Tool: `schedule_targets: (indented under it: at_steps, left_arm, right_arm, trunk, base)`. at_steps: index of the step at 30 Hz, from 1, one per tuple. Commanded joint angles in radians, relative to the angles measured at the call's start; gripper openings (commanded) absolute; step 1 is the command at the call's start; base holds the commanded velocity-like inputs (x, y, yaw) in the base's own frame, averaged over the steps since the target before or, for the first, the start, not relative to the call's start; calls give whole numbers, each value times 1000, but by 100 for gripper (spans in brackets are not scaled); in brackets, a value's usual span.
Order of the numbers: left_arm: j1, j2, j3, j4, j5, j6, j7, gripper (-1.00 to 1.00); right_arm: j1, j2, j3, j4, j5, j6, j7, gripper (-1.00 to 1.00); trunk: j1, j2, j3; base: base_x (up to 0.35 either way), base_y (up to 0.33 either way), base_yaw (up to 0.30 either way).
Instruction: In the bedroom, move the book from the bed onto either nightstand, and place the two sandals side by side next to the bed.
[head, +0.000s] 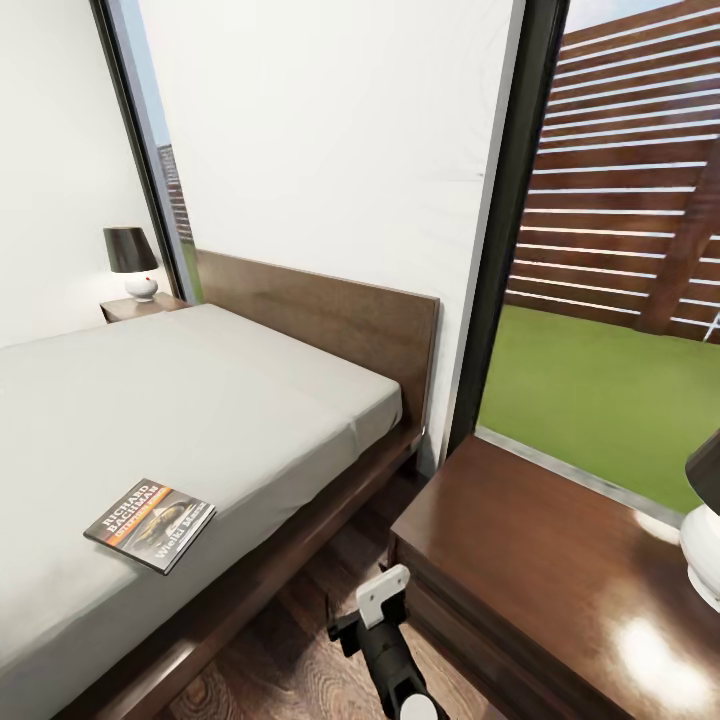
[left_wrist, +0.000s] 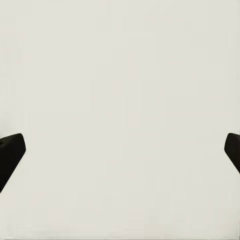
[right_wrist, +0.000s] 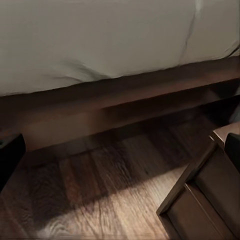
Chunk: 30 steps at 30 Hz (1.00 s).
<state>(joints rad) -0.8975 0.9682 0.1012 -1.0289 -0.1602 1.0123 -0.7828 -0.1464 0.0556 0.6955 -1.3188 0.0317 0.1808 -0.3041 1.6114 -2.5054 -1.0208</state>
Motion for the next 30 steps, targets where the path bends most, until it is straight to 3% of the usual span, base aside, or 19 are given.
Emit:
schedule_targets:
  at_steps: [1,8,15,24,30]
  left_arm:
    - [-1,5,1,14,-10,3,-11,100]
    - [0,27,2,77,-10,-2,-14,100]
    - [0,97,3,91,-8,2,-18,100]
    - [0,150,2,94,-9,7,-23,100]
    - [-1,213,4,84,-4,27,-25,100]
  right_arm:
    - [-1,0,5,0,3,8,-6,100]
    - [-1,1,9,30,-1,7,-6,100]
    - [-1,2,10,61,-3,4,-6,100]
    - [-6,3,9,78,-4,2,-5,100]
    - [-25,2,9,104,-5,1,-5,100]
  trunk:
    - [0,0,-1]
    - [0,0,-1]
    - [0,0,-1]
    - [0,0,-1]
    - [0,0,-1]
  base:
    - [0,0,0]
    - [0,0,0]
    - [0,0,0]
    - [0,0,0]
    - [0,0,0]
